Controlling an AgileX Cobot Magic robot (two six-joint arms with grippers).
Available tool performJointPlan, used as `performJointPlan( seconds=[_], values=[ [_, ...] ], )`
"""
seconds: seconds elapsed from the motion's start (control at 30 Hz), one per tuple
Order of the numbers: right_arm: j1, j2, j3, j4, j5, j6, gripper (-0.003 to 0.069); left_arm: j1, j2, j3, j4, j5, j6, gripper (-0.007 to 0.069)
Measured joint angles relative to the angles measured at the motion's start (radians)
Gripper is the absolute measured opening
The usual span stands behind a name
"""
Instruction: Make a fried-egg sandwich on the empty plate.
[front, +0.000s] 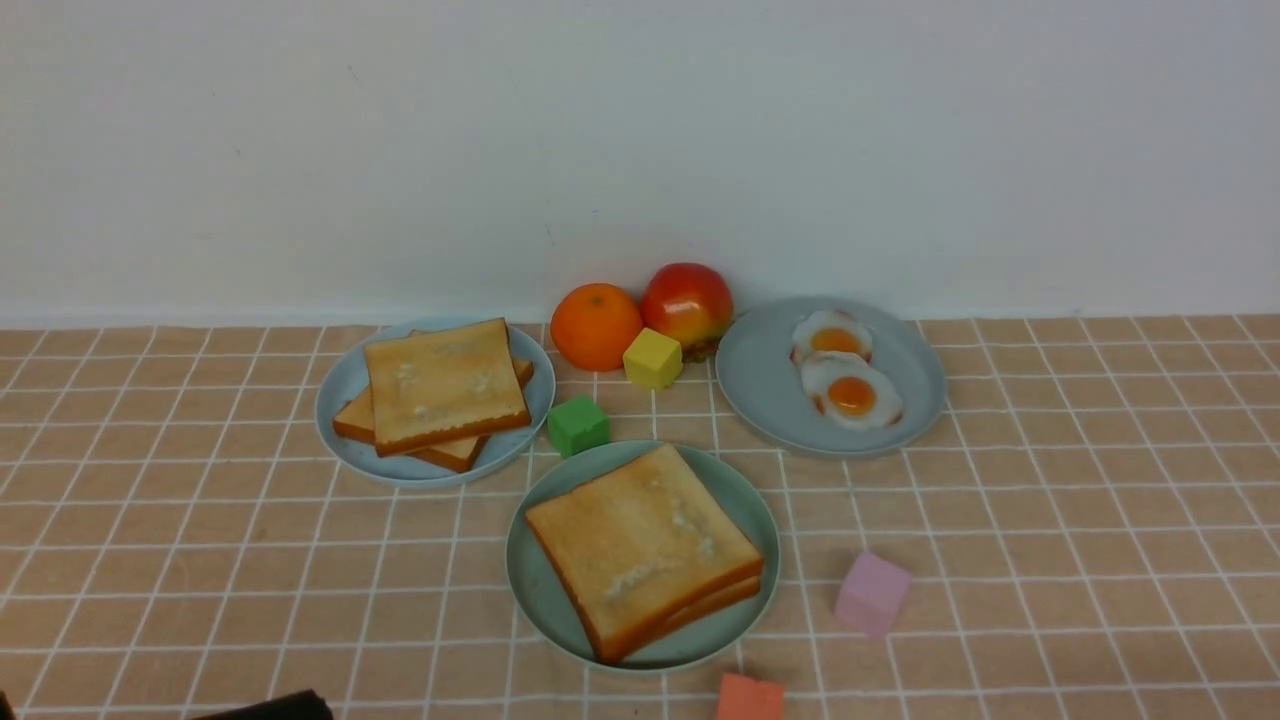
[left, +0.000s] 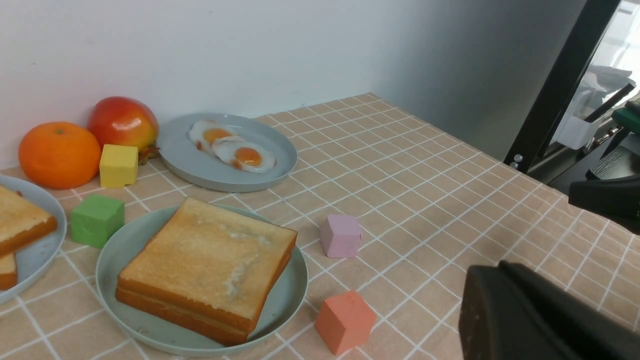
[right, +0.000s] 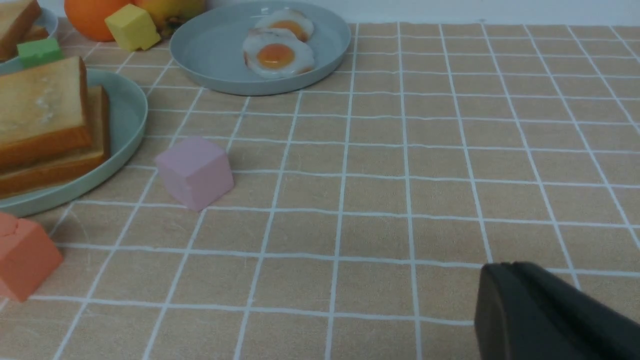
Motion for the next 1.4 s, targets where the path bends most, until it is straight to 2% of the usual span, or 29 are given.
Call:
performJointPlan(
  seconds=[0.2, 0.3, 0.33, 0.57, 0.67, 0.77, 0.83, 0.93, 1.03, 1.4],
  values=[
    [0.000, 0.000, 0.000, 0.000, 0.000, 0.000, -0.0006, 0.006, -0.004, 0.000, 0.000, 0.016, 0.012, 0.0017],
    [0.000, 0.000, 0.000, 0.000, 0.000, 0.000, -0.0006, 0.072, -0.038, 0.000, -0.016, 0.036, 0.081, 0.0006],
    [0.000, 0.000, 0.000, 0.000, 0.000, 0.000, -0.0006, 0.107, -0.054, 0.000, -0.030, 0.045, 0.104, -0.0007],
    [0.000, 0.000, 0.000, 0.000, 0.000, 0.000, -0.0003, 0.523, -0.246, 0.031, -0.229, 0.082, 0.324, -0.0013],
    [0.000, 0.000, 0.000, 0.000, 0.000, 0.000, -0.0001, 0.669, -0.324, 0.092, -0.280, 0.082, 0.360, -0.0013],
    [0.000, 0.000, 0.000, 0.000, 0.000, 0.000, 0.0001, 0.773, -0.348, 0.180, -0.312, 0.079, 0.355, -0.0013],
    [0.000, 0.000, 0.000, 0.000, 0.000, 0.000, 0.0001, 0.803, -0.349, 0.220, -0.320, 0.078, 0.342, -0.0013],
    [0.000, 0.000, 0.000, 0.000, 0.000, 0.000, 0.0003, 0.833, -0.349, 0.261, -0.323, 0.235, 0.280, -0.0013],
    [0.000, 0.000, 0.000, 0.000, 0.000, 0.000, 0.0007, 0.833, -0.349, 0.267, -0.318, 0.309, 0.259, -0.0013],
    [0.000, 0.000, 0.000, 0.000, 0.000, 0.000, 0.0018, 0.833, -0.349, 0.267, -0.314, 0.312, 0.251, -0.0013]
  ],
)
